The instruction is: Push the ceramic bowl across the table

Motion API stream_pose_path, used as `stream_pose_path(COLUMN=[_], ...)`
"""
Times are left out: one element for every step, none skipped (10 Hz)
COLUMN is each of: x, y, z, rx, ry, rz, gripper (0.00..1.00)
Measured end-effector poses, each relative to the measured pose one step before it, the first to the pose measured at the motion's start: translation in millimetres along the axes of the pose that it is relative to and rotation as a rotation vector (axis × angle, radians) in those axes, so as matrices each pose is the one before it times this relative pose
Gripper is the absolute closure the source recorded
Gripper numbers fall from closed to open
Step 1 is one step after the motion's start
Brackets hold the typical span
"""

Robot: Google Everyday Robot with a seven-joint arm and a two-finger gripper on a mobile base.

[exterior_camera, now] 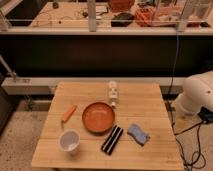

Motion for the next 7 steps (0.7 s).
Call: stream_pose_path(x=[-0.05,0.02,-0.03,-2.30,-5.65,-15.88,-17.85], y=[-0.06,0.02,-0.02,0.35,-0.25,0.29,0.25], z=[-0.05,0.02,-0.03,-0.75,-0.24,-0.60,-1.33], rx=[0.00015,-0.00002,0.00008,0.00128,0.00095,0.00135,0.00317], ry=[-0.00002,0.00000,0.00003,0.00053,0.00053,-0.00061,-0.00022], rz=[-0.00004,-0.00004,0.00003,-0.00282,-0.00627,-0.01216,-0.01210], gripper=[0.20,0.20,0.20,0.20,0.20,0.20,0.20])
